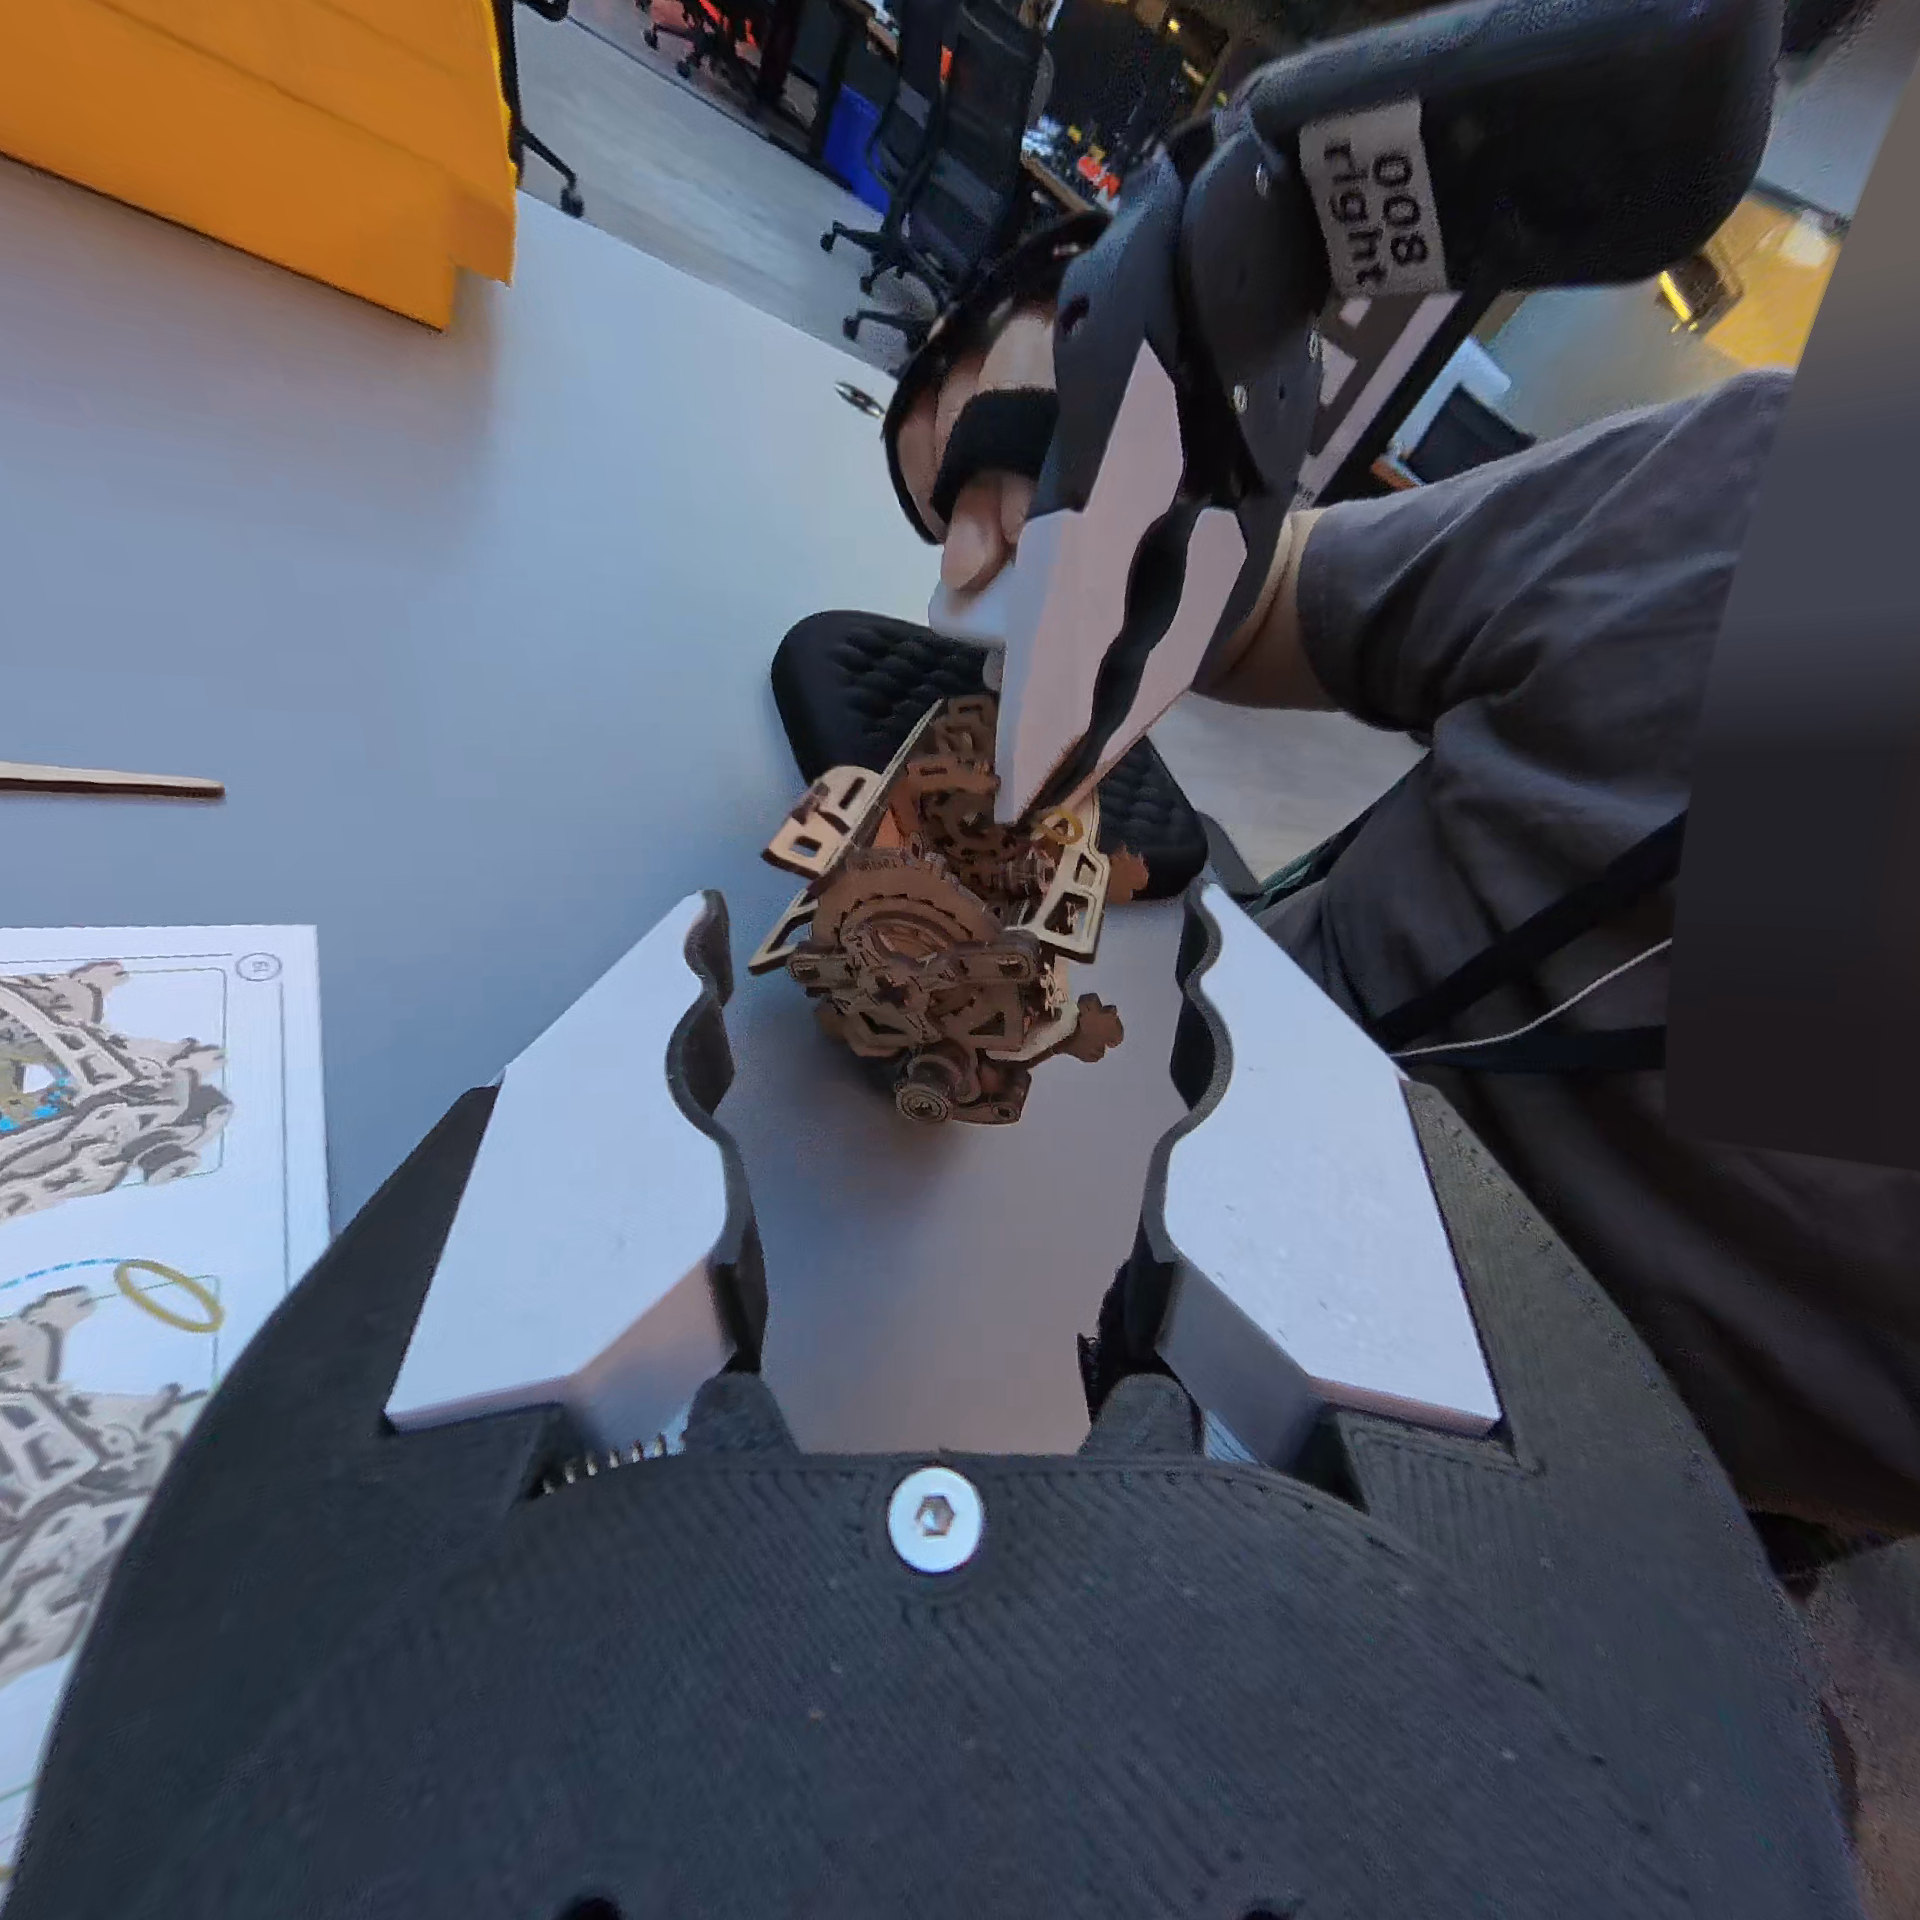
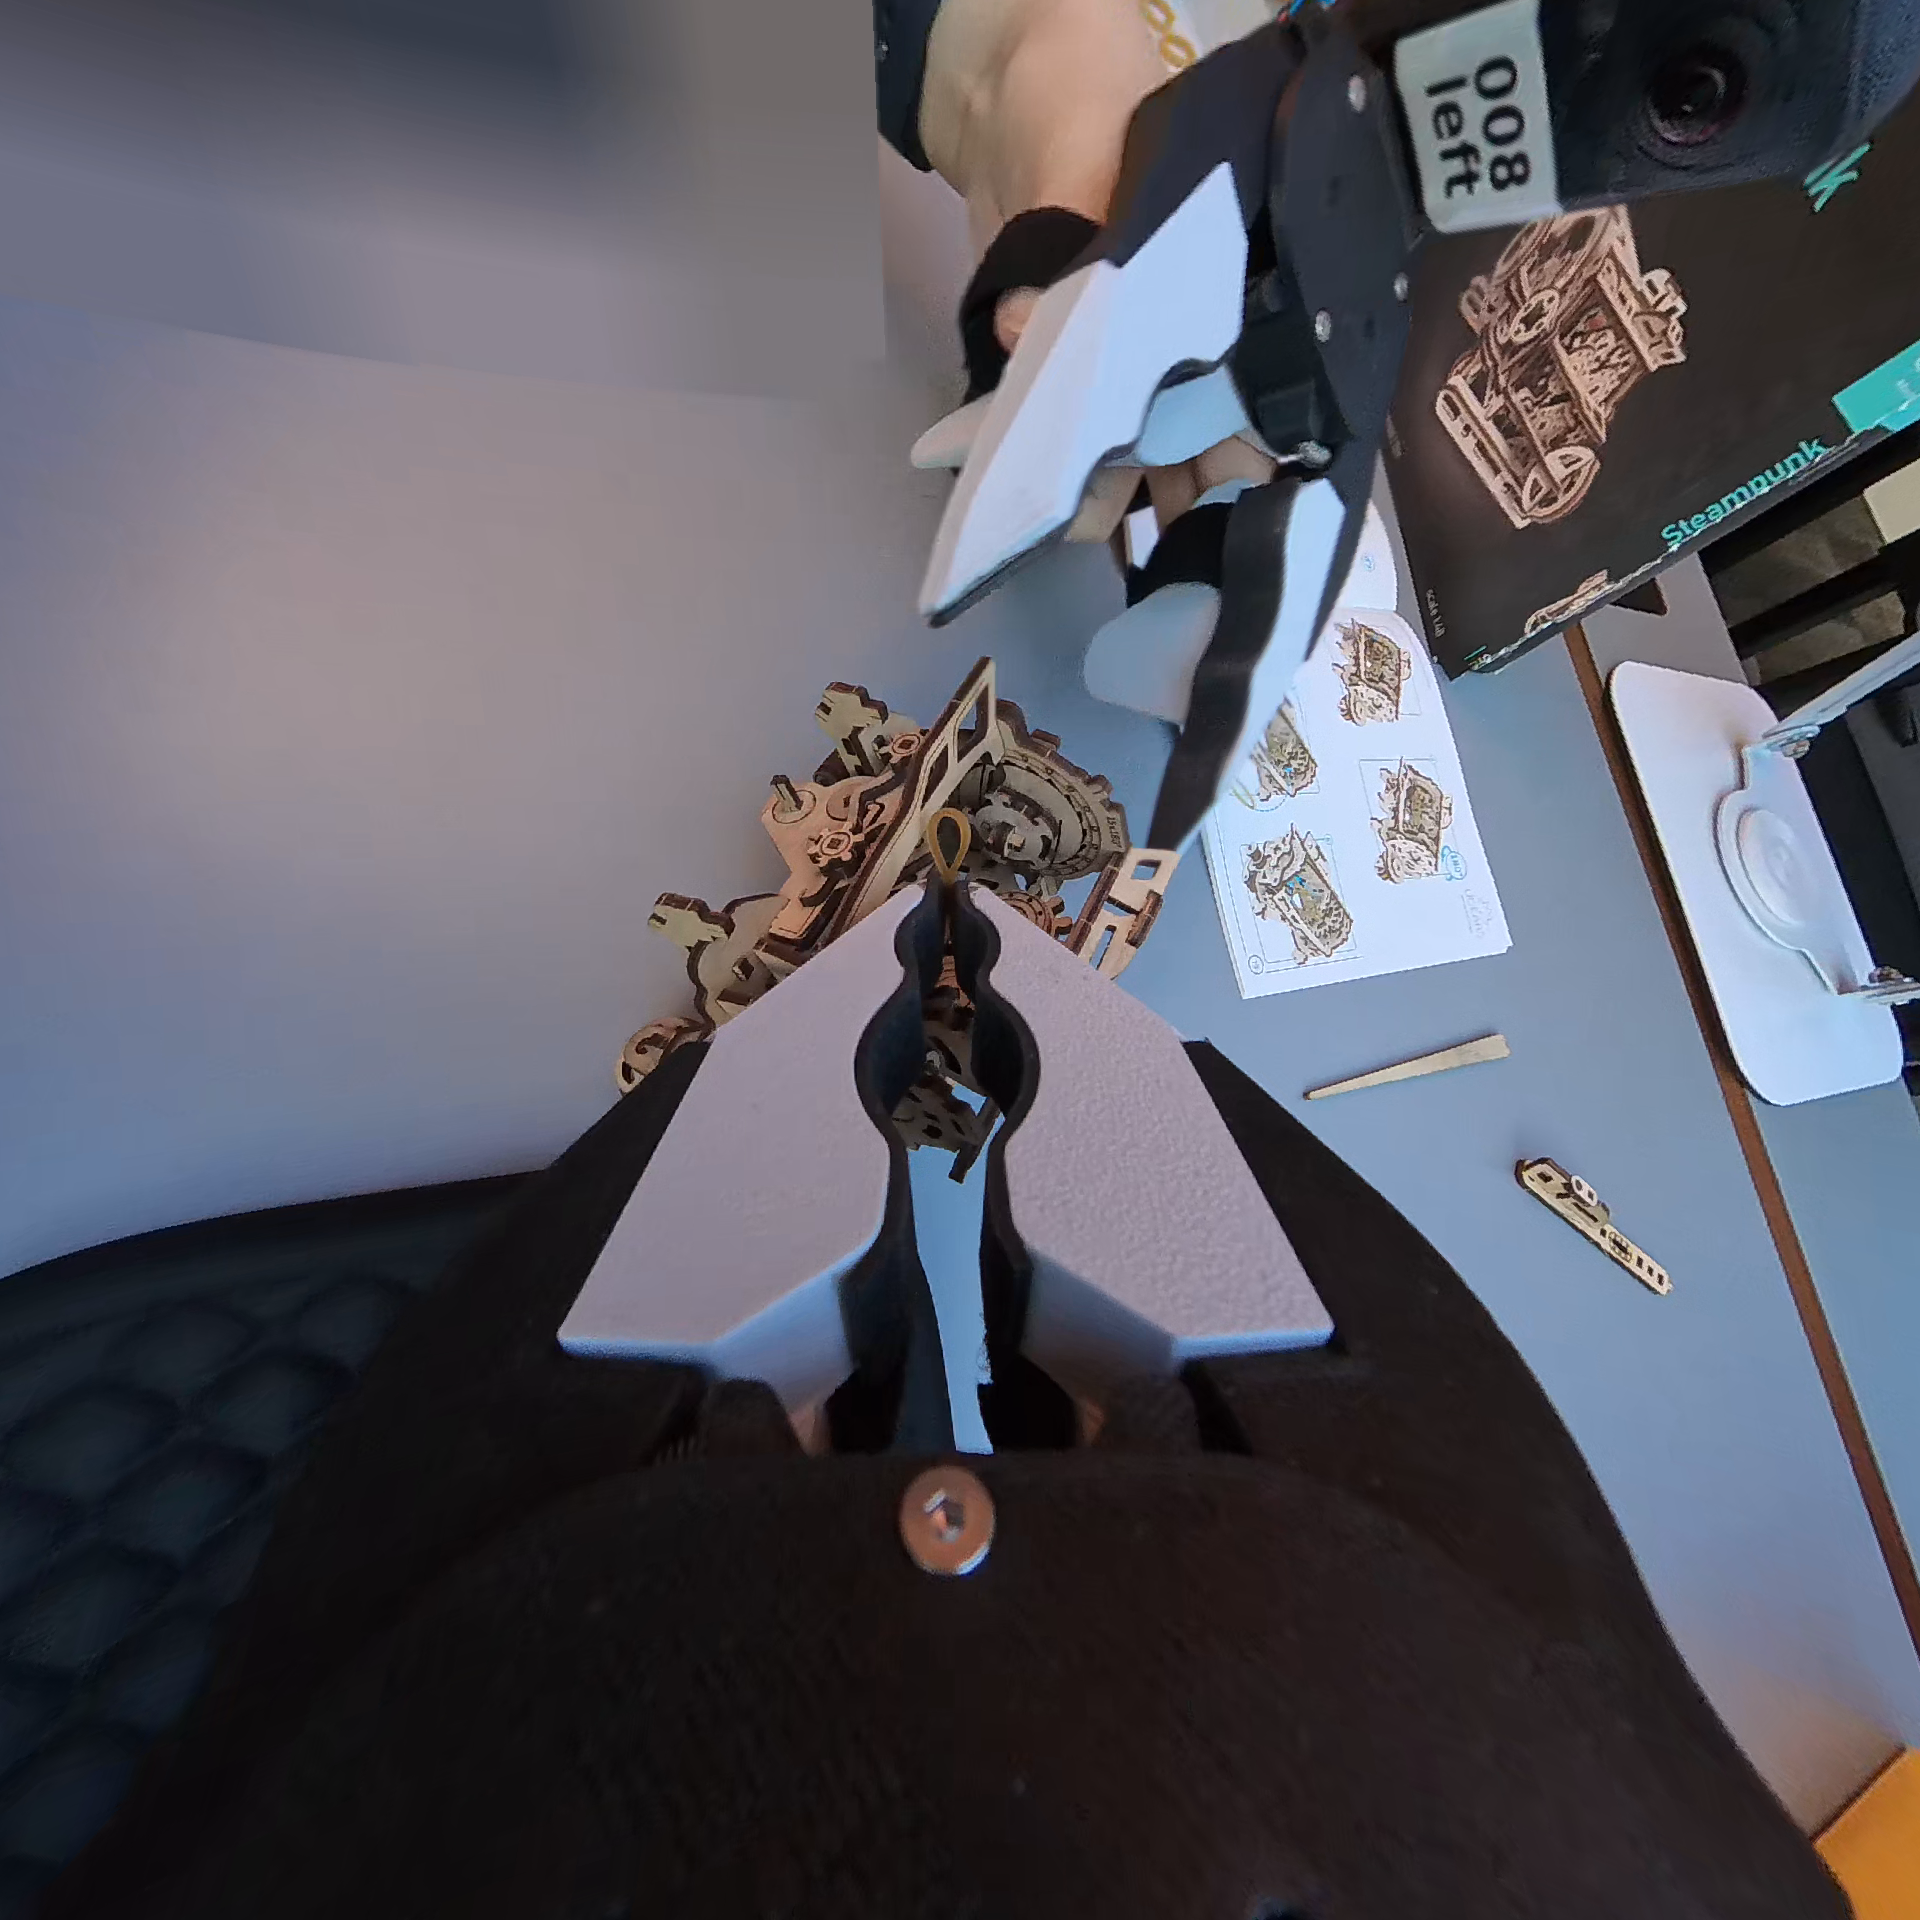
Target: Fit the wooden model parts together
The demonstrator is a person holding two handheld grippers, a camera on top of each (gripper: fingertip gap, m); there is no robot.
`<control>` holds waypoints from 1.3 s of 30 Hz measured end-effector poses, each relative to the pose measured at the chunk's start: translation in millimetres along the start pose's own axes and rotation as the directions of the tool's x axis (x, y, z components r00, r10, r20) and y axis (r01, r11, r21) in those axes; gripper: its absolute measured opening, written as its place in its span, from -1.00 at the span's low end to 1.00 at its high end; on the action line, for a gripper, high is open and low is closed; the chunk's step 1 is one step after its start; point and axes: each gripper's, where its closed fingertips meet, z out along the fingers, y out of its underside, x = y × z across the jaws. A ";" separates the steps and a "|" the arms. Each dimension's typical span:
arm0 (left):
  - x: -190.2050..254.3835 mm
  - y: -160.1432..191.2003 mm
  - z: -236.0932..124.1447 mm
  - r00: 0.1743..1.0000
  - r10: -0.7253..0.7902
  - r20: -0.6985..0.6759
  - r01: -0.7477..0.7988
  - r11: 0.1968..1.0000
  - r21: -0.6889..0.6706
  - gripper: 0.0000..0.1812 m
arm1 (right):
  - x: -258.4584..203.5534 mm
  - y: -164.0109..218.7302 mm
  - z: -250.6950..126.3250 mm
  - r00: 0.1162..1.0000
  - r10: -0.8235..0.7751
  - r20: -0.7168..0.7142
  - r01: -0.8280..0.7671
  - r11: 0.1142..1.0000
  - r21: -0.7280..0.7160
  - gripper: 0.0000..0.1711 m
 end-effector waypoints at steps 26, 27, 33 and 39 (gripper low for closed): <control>5.0 21.5 23.1 0.969 -0.123 -0.214 0.074 0.972 -0.224 -0.08 | -2.6 -1.5 -0.8 0.999 -0.038 -0.002 0.038 0.999 0.007 -1.00; 5.8 22.1 22.7 0.969 -0.125 -0.214 0.076 0.972 -0.225 -0.08 | -2.9 -1.7 -0.8 0.999 -0.037 -0.001 0.037 0.999 0.008 -1.00; 6.4 21.9 22.1 0.968 -0.150 -0.204 0.106 0.972 -0.211 -0.09 | -1.5 -1.3 -1.5 0.998 -0.054 -0.018 0.054 0.999 0.006 -1.00; 9.0 25.3 19.9 0.993 -0.053 -0.105 0.033 0.982 -0.187 -0.10 | -4.3 -3.8 0.8 0.986 -0.161 -0.034 0.161 0.987 0.007 -1.00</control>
